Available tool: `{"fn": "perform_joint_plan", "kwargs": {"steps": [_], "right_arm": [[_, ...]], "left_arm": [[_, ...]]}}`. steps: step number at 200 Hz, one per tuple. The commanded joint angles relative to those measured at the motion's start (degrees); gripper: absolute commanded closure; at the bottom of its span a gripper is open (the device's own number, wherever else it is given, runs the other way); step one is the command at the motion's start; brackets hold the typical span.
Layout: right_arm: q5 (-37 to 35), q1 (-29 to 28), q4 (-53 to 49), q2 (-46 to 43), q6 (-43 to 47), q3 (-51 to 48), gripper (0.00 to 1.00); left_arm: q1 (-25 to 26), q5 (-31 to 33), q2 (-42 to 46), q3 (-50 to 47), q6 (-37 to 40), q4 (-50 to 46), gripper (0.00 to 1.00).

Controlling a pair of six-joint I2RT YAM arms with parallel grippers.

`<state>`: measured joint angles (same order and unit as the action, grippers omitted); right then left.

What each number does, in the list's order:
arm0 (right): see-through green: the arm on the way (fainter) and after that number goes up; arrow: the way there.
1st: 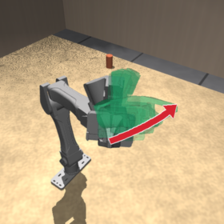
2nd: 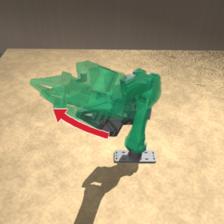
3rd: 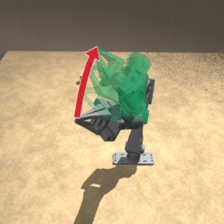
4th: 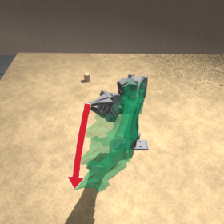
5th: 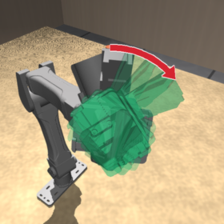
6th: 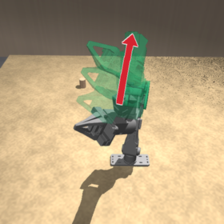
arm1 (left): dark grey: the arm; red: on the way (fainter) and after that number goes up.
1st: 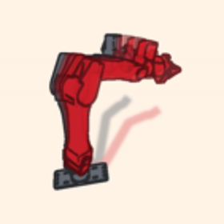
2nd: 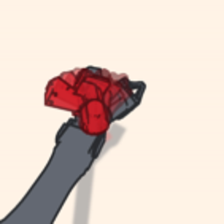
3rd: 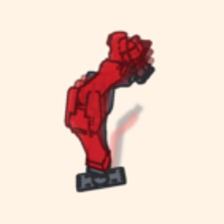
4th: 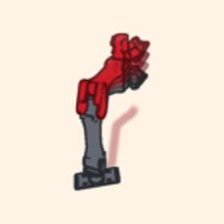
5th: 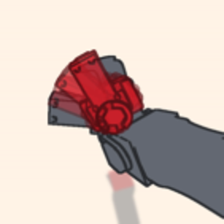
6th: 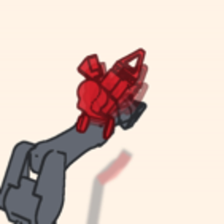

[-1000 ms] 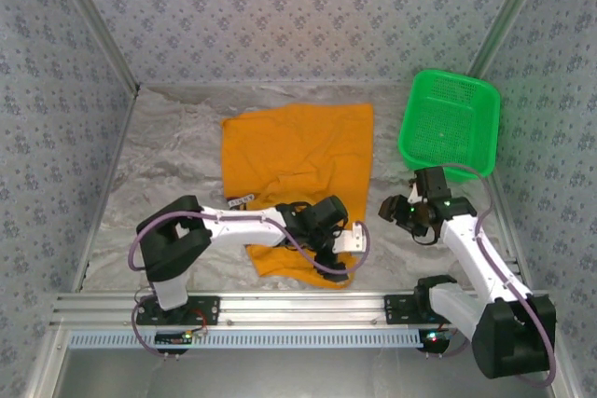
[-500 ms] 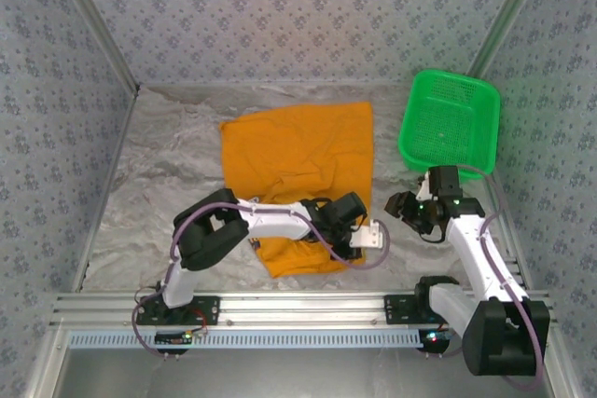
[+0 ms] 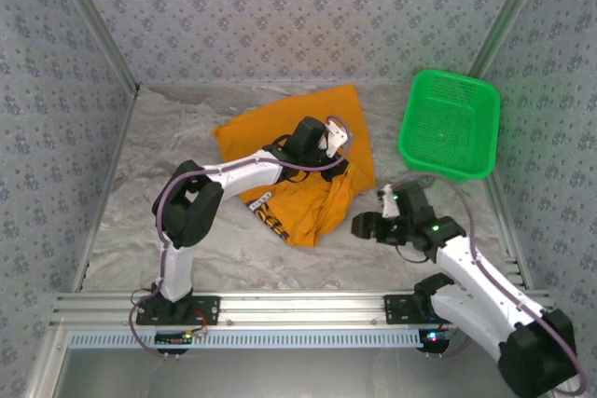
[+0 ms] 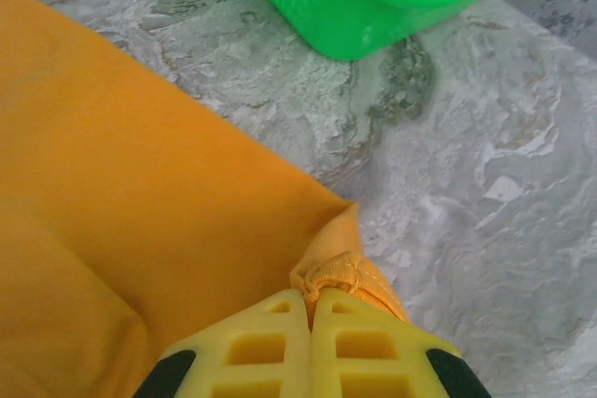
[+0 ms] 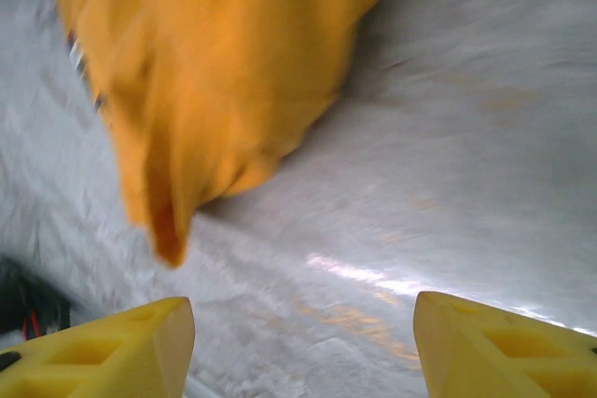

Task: Fold the inside-out t-shirt

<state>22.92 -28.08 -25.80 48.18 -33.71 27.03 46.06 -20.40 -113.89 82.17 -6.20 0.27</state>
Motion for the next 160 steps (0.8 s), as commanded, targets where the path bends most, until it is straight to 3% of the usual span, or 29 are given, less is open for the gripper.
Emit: {"fn": "perform_joint_plan", "kwargs": {"steps": [1,21,48,75,82,93,101,116,130,160], "right_arm": [[-9.7,-11.0,13.2,2.1,-6.2,-0.1,0.31],[-17.9,-17.5,17.8,8.2,-6.6,1.0,0.28],[-15.6,-20.4,26.4,20.2,-7.8,2.3,0.29],[-18.7,-25.8,28.2,30.3,-8.4,8.0,0.3],[-18.5,-26.0,29.5,32.5,-9.1,8.5,0.38],[-20.7,-26.6,29.9,34.0,-9.4,8.9,0.82],[-24.5,-27.8,27.0,33.5,-8.2,9.7,1.0],[-31.4,-28.1,18.0,30.0,-6.1,12.1,1.0],[-33.5,-25.9,9.7,26.5,-0.5,14.8,1.0],[-28.9,-10.9,0.3,21.3,14.8,22.7,1.0]], "left_arm": [[0.7,-2.6,-1.6,2.9,-3.4,1.2,1.0],[0.3,-2.6,-2.6,3.1,-3.9,1.9,1.0],[-0.8,-3.5,-3.3,3.1,-6.6,3.8,1.0],[-1.2,-4.1,-3.9,3.7,-7.6,4.9,1.0],[-1.3,-4.2,-4.1,4.0,-7.8,4.6,1.0],[-1.8,-4.6,-4.1,4.6,-7.8,3.9,1.0],[-2.1,-4.5,-3.7,4.9,-7.2,3.8,1.0],[-4.2,-3.9,-2.4,6.2,-6.3,2.3,1.0],[-7.6,-3.5,-0.7,9.2,-7.1,-0.9,1.0],[-16.5,-1.3,2.1,21.2,-14.2,-7.4,1.0]]}}
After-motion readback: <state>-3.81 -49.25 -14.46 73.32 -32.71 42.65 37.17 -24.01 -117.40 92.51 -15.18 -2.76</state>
